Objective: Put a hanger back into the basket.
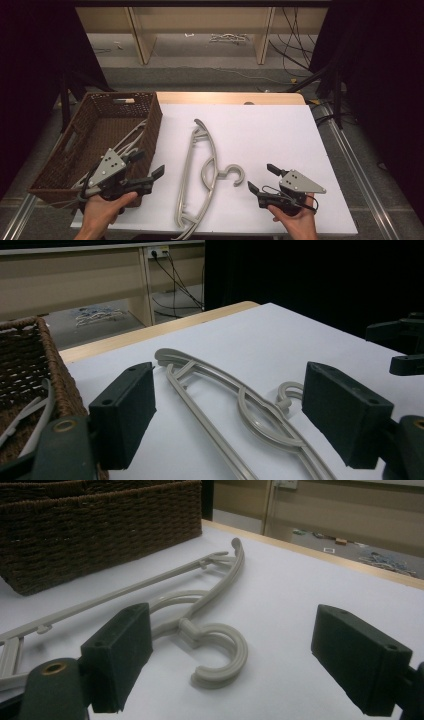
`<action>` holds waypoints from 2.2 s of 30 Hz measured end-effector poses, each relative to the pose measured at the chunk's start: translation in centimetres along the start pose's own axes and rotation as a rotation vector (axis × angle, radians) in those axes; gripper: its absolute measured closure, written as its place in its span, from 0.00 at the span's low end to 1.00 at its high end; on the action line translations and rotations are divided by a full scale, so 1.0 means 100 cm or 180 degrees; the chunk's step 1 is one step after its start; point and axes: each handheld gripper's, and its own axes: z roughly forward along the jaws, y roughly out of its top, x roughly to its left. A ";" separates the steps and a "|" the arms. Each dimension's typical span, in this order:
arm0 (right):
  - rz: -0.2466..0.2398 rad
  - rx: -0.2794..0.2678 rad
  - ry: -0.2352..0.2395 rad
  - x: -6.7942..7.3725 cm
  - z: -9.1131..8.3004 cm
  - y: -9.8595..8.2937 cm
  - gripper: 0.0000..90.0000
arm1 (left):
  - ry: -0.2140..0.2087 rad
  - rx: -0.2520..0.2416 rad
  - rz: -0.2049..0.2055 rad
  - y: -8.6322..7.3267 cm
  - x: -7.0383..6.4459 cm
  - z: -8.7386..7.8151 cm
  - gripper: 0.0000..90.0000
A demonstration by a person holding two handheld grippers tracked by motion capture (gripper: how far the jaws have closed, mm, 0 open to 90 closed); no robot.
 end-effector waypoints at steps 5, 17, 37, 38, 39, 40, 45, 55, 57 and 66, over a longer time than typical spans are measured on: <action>0.0045 0.0012 0.0006 -0.002 0.000 -0.001 0.19 | -0.0050 0.0084 -0.0027 -0.010 -0.005 0.008 0.21; 0.0037 -0.0003 0.0051 0.000 0.001 -0.001 0.20 | -0.0173 0.0401 0.0218 -0.024 -0.027 0.026 0.20; -0.0051 0.0031 0.0030 0.004 0.001 0.001 0.19 | -0.0508 0.1096 0.0843 -0.032 -0.073 0.091 0.29; -0.0040 0.0032 0.0032 0.004 0.000 0.001 0.19 | -0.0513 0.1135 0.0904 -0.032 -0.076 0.095 0.30; -0.0041 0.0033 0.0035 0.004 0.000 0.001 0.19 | -0.0523 0.1124 0.0907 -0.033 -0.079 0.101 0.31; -0.0042 0.0034 0.0037 0.004 0.000 0.001 0.20 | -0.0532 0.1214 0.0927 -0.033 -0.081 0.106 0.32; -0.0104 0.0009 0.0035 0.003 0.001 0.001 0.19 | -0.0544 0.1404 0.0989 -0.031 -0.088 0.130 0.35; -0.0109 -0.0012 0.0050 0.003 0.002 0.001 0.20 | -0.0479 0.1745 0.0939 -0.033 -0.091 0.163 0.42; -0.0120 -0.0026 0.0042 0.003 0.002 0.001 0.20 | -0.0420 0.1827 0.0930 -0.034 -0.088 0.167 0.43; -0.0073 0.0048 0.0099 0.004 0.003 0.001 0.20 | -0.0449 0.2069 0.0945 -0.039 -0.083 0.185 0.50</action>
